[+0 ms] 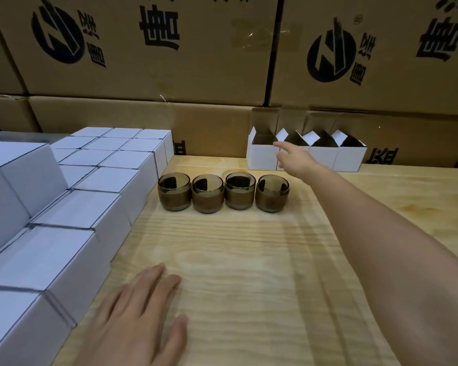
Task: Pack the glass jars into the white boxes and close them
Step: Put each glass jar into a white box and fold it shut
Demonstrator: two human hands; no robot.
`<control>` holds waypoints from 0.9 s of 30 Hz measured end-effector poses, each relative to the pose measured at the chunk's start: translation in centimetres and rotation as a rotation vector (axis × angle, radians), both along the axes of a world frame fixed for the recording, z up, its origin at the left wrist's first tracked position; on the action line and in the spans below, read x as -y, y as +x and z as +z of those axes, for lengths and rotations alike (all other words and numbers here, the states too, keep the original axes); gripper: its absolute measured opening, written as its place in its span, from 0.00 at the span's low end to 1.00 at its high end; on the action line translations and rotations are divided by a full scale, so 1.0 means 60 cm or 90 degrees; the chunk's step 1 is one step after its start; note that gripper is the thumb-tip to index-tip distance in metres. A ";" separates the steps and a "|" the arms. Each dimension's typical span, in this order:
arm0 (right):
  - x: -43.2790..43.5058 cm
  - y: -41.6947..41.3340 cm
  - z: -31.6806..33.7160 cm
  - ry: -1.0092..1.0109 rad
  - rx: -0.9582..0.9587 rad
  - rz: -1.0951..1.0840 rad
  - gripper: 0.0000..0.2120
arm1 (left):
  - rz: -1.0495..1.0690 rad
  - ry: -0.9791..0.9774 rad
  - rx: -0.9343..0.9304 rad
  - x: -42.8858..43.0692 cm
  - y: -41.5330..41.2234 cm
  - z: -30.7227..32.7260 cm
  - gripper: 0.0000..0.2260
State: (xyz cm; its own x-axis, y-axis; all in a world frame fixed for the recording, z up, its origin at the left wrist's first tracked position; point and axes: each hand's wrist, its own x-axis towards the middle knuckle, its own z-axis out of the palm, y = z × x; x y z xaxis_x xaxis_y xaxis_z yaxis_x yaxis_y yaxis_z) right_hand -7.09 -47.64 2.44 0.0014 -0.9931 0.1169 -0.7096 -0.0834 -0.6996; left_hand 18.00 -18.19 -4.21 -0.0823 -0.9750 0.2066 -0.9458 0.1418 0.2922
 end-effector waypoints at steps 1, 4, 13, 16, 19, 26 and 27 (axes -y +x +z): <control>0.013 0.006 0.000 0.003 -0.010 0.011 0.22 | -0.001 -0.013 -0.006 0.001 0.000 0.000 0.23; 0.043 0.017 -0.001 0.009 -0.038 0.017 0.23 | 0.005 -0.035 -0.009 0.008 -0.001 -0.003 0.22; 0.032 0.028 -0.001 -0.103 -0.152 -0.082 0.08 | 0.008 -0.073 0.005 0.008 0.001 -0.008 0.22; 0.003 0.031 0.016 -0.166 -0.125 -0.094 0.07 | 0.003 -0.060 0.007 0.002 0.004 -0.002 0.22; -0.038 0.030 0.049 -0.246 -0.101 -0.119 0.07 | 0.008 0.000 -0.012 -0.005 0.002 0.003 0.25; -0.203 0.032 0.121 -0.262 -0.073 -0.128 0.03 | 0.043 0.011 0.019 -0.009 0.005 -0.010 0.33; -0.235 0.034 0.122 -0.241 -0.066 -0.119 0.03 | 0.040 0.007 0.017 -0.009 0.004 -0.009 0.29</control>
